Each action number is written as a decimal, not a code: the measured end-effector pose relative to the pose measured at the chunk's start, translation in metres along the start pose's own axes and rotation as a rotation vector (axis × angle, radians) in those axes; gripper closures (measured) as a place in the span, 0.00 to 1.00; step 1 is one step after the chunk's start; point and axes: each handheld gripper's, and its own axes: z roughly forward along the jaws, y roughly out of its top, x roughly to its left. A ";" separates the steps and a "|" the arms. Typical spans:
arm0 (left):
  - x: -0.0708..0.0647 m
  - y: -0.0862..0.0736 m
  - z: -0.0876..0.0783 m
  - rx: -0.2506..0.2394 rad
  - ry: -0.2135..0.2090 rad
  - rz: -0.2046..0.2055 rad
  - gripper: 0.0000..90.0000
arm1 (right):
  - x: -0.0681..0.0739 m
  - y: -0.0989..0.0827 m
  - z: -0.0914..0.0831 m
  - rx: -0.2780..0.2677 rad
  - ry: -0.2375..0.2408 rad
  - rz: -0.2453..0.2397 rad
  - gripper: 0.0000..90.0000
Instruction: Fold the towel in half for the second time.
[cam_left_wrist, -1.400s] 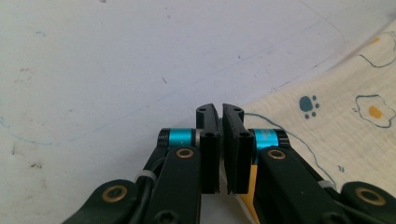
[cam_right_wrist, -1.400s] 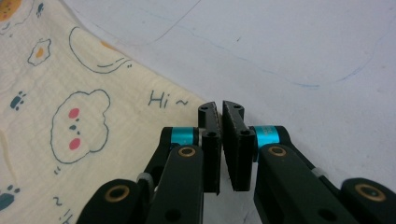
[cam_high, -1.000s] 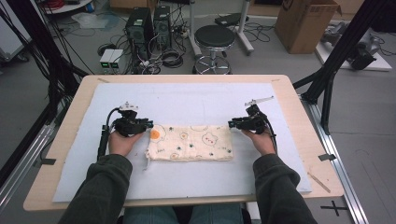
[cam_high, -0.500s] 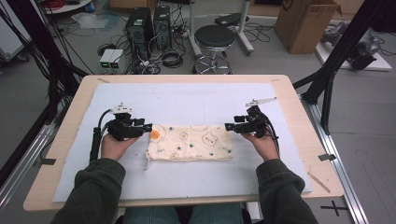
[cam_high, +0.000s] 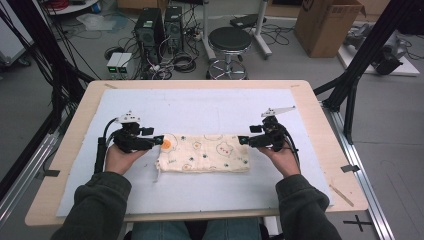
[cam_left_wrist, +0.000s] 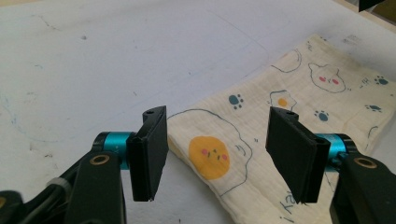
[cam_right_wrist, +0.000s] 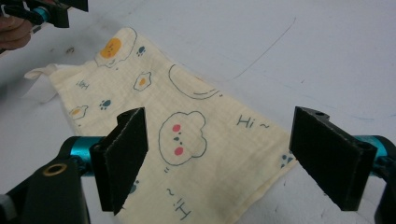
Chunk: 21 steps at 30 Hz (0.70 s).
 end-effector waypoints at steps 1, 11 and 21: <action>0.000 0.001 0.000 0.000 -0.003 -0.001 0.43 | -0.001 0.000 0.000 -0.001 -0.001 0.000 0.21; 0.009 0.012 0.005 0.005 0.007 -0.009 0.44 | -0.011 0.018 0.006 0.027 -0.033 -0.014 0.21; 0.016 0.008 0.022 0.030 0.040 -0.011 0.49 | -0.027 0.016 0.030 0.085 -0.055 0.001 0.30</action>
